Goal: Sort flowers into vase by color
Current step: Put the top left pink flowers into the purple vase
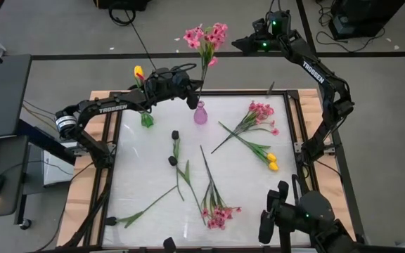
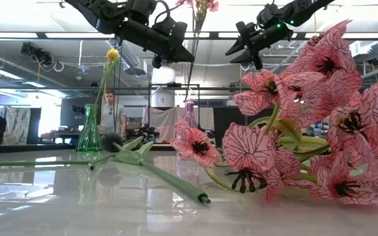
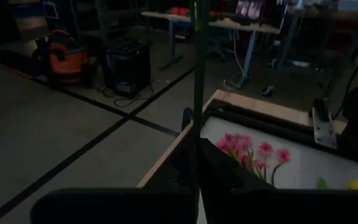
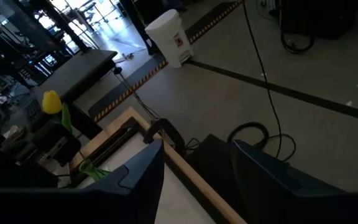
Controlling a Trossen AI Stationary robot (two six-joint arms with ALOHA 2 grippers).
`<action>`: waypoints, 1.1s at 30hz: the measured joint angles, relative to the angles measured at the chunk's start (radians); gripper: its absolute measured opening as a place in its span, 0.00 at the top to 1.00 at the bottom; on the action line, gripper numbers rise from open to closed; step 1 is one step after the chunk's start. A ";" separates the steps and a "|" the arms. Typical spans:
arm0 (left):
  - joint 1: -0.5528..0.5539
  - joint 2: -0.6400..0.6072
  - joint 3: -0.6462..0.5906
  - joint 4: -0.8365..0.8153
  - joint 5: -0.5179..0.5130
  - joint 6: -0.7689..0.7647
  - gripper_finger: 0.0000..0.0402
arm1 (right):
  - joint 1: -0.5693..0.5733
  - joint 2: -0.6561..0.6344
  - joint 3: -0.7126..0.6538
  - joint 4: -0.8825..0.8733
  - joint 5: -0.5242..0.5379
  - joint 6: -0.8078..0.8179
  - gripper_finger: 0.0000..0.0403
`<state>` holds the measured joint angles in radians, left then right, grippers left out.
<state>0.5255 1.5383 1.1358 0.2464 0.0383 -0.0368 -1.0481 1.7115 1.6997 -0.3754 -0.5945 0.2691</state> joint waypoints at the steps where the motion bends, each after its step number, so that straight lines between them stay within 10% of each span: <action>1: 0.000 0.000 0.000 0.007 0.000 0.000 0.97 | 0.000 0.000 0.000 0.000 0.000 -0.001 0.51; 33: -0.035 0.000 0.000 0.009 0.000 0.003 0.97 | 0.000 0.000 0.000 0.000 0.000 0.000 0.51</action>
<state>0.4910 1.5379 1.1358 0.2558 0.0387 -0.0338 -1.0481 1.7115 1.6997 -0.3752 -0.5945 0.2691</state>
